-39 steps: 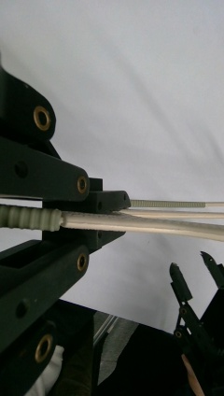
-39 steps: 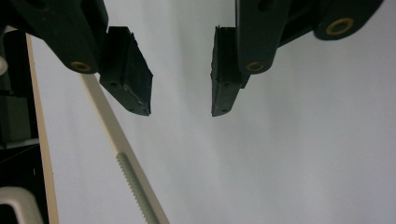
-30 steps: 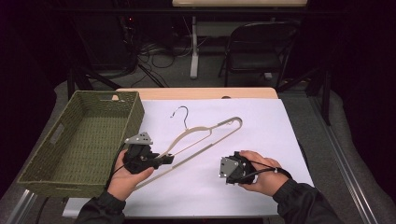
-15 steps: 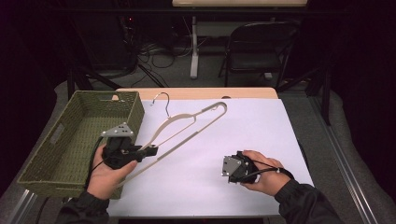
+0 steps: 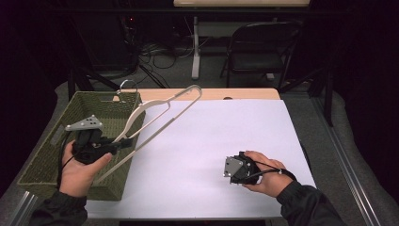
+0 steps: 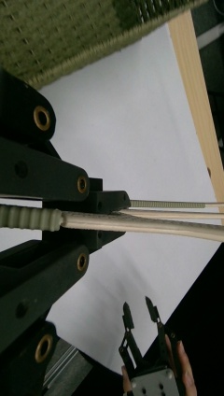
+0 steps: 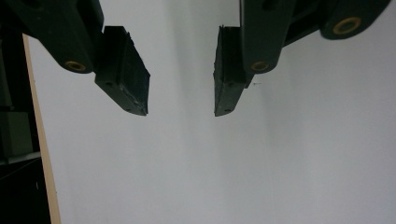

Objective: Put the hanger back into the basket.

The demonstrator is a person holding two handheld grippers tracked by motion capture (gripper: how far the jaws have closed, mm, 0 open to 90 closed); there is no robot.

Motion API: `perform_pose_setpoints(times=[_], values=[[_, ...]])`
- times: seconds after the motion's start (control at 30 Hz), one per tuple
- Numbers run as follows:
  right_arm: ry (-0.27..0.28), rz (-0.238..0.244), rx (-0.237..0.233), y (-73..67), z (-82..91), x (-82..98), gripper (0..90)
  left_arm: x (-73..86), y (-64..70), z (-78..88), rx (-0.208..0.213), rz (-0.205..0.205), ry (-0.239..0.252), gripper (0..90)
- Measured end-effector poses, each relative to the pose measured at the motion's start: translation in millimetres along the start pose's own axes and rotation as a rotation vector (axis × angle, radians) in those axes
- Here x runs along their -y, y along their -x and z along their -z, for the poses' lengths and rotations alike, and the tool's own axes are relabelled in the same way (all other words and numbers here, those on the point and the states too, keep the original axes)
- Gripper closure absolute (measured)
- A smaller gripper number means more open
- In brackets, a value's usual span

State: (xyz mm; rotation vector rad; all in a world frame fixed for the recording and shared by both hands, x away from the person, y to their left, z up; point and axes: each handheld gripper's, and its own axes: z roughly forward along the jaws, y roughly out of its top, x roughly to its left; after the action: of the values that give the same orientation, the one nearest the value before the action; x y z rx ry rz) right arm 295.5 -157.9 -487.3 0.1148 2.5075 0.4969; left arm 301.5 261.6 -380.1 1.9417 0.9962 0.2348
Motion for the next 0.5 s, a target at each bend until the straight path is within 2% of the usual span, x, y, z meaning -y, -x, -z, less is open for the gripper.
perform_pose_setpoints(times=[0.07, 0.1, 0.33, 0.37, 0.5], values=[[-0.001, 0.020, 0.004, 1.2, -0.6, 0.0, 55.5, 1.3, -5.8, 4.7, -0.013, 0.011, 0.008, 87.9], [-0.006, 0.002, 0.004, 0.1, -0.5, 0.3, 55.4, 1.9, -8.7, 7.2, -0.020, 0.017, 0.011, 87.9], [-0.002, 0.011, 0.003, 1.0, -1.6, 1.0, 55.2, 8.4, -31.8, 27.7, -0.055, 0.041, 0.028, 87.9], [-0.006, -0.004, 0.002, 0.2, -1.4, 1.2, 55.2, 9.7, -35.6, 30.8, -0.063, 0.041, 0.029, 87.9], [-0.010, 0.012, 0.007, 1.8, -1.9, 1.8, 55.1, 15.2, -52.3, 44.3, -0.098, 0.055, 0.027, 87.9]])
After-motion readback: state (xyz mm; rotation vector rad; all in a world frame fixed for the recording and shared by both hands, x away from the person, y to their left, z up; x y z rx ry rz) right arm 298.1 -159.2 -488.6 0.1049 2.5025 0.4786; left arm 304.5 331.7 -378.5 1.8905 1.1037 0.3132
